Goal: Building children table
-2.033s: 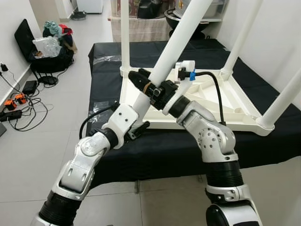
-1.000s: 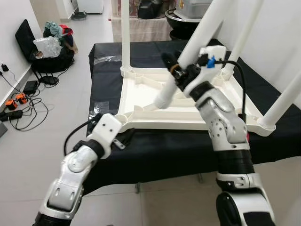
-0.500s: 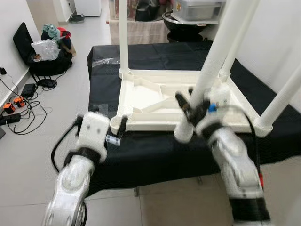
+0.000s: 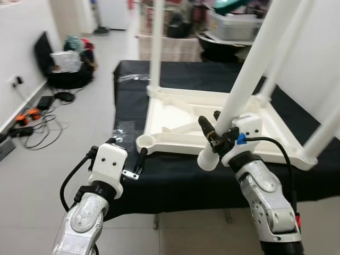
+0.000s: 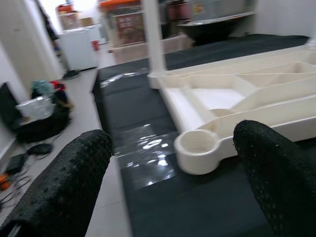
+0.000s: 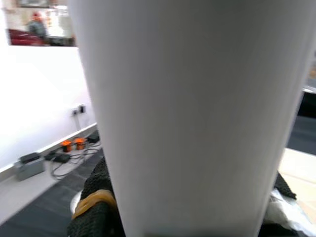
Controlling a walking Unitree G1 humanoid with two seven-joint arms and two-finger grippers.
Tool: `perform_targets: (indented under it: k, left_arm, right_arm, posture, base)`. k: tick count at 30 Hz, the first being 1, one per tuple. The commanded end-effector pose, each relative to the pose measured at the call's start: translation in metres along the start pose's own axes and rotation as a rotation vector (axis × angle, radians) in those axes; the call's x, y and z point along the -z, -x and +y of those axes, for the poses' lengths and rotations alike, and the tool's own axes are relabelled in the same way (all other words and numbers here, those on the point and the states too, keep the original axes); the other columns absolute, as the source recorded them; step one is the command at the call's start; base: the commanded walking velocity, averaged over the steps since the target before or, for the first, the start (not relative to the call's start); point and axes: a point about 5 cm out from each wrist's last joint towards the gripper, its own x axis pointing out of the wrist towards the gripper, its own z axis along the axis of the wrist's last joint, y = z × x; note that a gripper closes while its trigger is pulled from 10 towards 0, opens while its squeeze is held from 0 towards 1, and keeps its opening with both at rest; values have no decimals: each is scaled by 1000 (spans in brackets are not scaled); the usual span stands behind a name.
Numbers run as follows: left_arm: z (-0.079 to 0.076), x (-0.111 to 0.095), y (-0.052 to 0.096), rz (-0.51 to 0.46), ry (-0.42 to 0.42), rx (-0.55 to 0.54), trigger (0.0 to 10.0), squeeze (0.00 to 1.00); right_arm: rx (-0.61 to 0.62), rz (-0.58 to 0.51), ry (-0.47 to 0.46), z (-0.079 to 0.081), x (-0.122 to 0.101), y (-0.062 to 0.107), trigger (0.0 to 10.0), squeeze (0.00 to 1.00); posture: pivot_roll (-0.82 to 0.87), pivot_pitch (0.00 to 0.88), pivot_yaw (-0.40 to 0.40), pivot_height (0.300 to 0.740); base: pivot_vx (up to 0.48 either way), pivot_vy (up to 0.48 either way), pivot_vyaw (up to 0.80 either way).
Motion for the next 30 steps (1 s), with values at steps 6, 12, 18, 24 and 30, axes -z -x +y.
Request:
perform_targets:
  k: [6,12,18,24,30]
  left_arm:
    - [-2,-4,4,0,3,-8,10000,0]
    - [-1,-7,3,-6,2,-22,10000,0]
    - [-2,-16,0,-33,12,-35,10000,0]
    - [2,-25,-5,-63,3,-49,10000,0]
    - [7,-28,-6,-70,-14,-62,10000,0]
  right_arm:
    - [0,-4,14,3,-4,-1,10000,0]
    - [4,-10,5,5,-6,-2,10000,0]
    - [48,-89,-29,-3,-32,-14,10000,0]
    - [52,-115,-32,-3,-41,-18,10000,0]
    - [66,-127,-39,-4,-46,-22,10000,0]
  posture:
    - [47,0,-74,740]
    - [45,0,-73,740]
    - [43,0,-74,740]
    - [44,0,-80,740]
    - [44,0,-83,740]
  base:
    - [0,0,800]
    - [0,0,800]
    - [0,0,0]
    - [0,0,0]
    - [51,0,0]
